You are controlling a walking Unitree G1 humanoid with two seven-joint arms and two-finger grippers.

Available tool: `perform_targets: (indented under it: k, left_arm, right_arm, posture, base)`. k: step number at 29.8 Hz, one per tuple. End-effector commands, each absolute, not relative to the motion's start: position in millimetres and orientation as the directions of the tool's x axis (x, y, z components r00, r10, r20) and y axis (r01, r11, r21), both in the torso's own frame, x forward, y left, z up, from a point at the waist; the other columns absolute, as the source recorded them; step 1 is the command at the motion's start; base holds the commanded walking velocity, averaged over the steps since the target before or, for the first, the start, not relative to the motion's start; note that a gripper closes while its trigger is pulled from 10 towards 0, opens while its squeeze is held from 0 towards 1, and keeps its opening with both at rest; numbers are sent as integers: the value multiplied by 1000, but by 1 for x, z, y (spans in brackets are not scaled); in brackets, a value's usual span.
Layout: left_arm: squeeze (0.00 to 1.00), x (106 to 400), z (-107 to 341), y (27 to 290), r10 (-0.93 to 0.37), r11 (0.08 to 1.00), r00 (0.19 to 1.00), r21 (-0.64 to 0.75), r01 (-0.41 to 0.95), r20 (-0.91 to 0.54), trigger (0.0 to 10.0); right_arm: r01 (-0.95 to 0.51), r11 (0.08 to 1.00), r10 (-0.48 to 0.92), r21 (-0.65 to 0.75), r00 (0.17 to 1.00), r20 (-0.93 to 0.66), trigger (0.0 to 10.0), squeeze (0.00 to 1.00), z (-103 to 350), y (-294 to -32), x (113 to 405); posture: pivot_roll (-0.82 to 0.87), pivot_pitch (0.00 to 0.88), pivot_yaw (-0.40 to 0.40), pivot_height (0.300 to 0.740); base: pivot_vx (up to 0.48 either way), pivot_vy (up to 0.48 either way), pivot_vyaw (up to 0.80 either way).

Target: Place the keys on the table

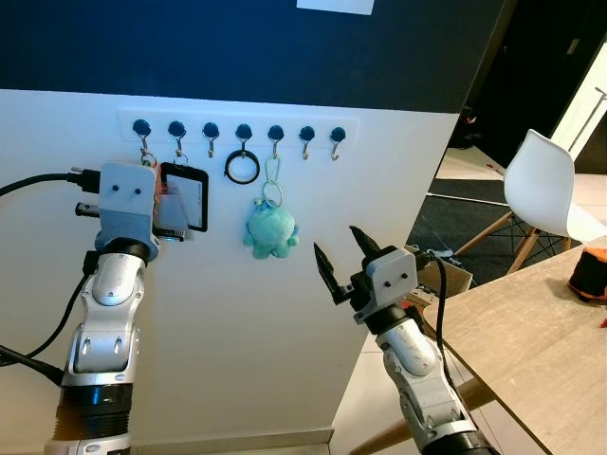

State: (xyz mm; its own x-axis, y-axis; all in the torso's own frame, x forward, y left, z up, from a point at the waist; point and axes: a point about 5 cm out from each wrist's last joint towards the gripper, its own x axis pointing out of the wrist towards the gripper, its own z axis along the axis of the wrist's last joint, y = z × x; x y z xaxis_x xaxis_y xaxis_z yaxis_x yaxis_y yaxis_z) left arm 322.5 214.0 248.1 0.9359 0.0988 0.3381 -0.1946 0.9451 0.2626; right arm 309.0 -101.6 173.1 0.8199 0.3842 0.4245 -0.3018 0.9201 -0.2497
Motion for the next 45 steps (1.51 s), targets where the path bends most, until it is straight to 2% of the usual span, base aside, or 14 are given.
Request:
perform_targets:
  k: [1,2,3,9,19,21,24,32,38,45]
  left_arm:
    - [0,320,252,215,94,948,926,250,-195,365,6784]
    - [0,319,253,214,86,951,922,246,-189,377,6784]
    - [0,316,256,212,72,955,916,237,-177,395,10000]
    - [0,304,262,206,17,953,894,262,-149,447,10000]
    - [0,297,273,207,3,941,872,295,-168,490,10000]
    - [0,302,265,208,-3,905,905,387,-179,425,10000]
    - [0,306,256,214,30,878,928,434,-202,372,10000]
    - [0,313,249,228,124,860,942,440,-258,312,10000]
    - [0,310,266,240,231,838,884,378,-393,407,10000]
    - [0,300,287,236,213,856,817,302,-420,535,10000]
  right_arm:
    - [-303,921,383,-245,824,418,10000,0,171,-102,310]
    - [-304,921,383,-246,823,418,10000,0,171,-102,310]
    - [-305,920,384,-246,823,418,10000,0,171,-102,310]
    - [-305,920,385,-246,823,417,10000,0,171,-102,310]
    - [-313,918,390,-244,822,415,10000,0,170,-100,311]
    - [-316,917,393,-242,820,415,10000,0,170,-98,311]
    - [-318,917,393,-241,819,417,10000,0,170,-97,311]
    - [-314,919,389,-238,822,416,10000,0,169,-98,310]
    - [-308,922,383,-236,824,417,10000,0,169,-99,309]
    - [-312,921,385,-235,825,415,10000,0,169,-98,308]
  posture:
    - [130,2,-48,740]
    - [130,2,-48,740]
    - [130,2,-48,740]
    - [132,0,-46,740]
    - [150,2,-49,740]
    - [151,3,-49,740]
    - [149,3,-45,740]
    - [146,9,-40,740]
    - [139,14,-35,740]
    - [143,18,-36,740]
  base:
    - [0,0,0]
    - [0,0,0]
    - [0,0,0]
    - [0,0,0]
    - [0,0,0]
    - [0,0,0]
    - [0,0,0]
    - [0,0,0]
    - [0,0,0]
    - [0,0,0]
